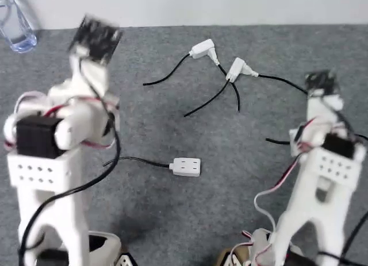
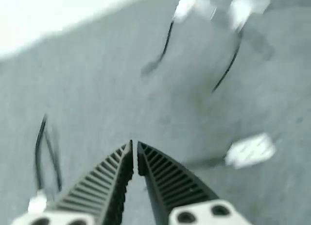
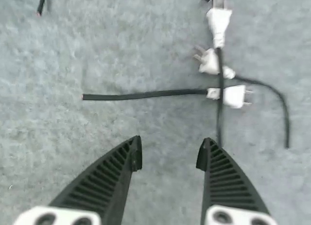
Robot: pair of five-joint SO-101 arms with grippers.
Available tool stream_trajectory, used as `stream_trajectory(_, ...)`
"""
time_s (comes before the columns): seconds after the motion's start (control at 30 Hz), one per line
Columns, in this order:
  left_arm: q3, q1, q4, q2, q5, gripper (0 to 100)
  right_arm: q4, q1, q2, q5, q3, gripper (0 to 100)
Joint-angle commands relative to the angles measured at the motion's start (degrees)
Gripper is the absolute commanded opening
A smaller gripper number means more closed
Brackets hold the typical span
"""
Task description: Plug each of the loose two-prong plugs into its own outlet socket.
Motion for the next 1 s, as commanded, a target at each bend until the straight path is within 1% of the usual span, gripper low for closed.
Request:
stream_trajectory(0.0, 26.59, -6.68, -5.27, -13.89, -5.71, 1, 8.66, 0.75, 7.08, 1.76, -19.43, 19.0)
stream_trajectory(0.1, 45.14, -9.67, -15.47, -25.05, -8.79, 1, 15.43, 0.75, 16.75, 2.81, -32.35, 19.0)
stream_trajectory(0.2, 62.2, -10.55, -25.49, -35.87, -10.29, 2, 20.0, 1.54, 27.03, 2.9, -44.04, 19.0)
stream_trajectory(0.27, 71.16, -10.29, -29.63, -42.11, -10.37, 2, 21.76, 2.42, 33.63, 2.99, -51.96, 19.0)
stream_trajectory(0.33, 77.41, -10.29, -32.18, -47.12, -10.37, 2, 23.6, 3.74, 39.69, 4.13, -59.6, 19.0)
stream_trajectory(0.5, 86.2, -10.46, -35.96, -53.63, -10.64, 2, 29.05, 5.32, 54.73, 8.09, -77.36, 19.0)
stream_trajectory(0.73, 94.37, -10.46, -42.2, -54.86, -10.46, 2, 33.27, 5.76, 73.01, 11.34, -97.67, 19.0)
stream_trajectory(0.83, 97.63, -10.55, -44.4, -55.56, -10.46, 2, 33.19, 5.76, 78.55, 11.34, -103.74, 19.0)
stream_trajectory(0.97, 98.95, -10.64, -44.31, -57.93, -10.46, 2, 32.48, 5.49, 83.21, 13.36, -107.25, 19.0)
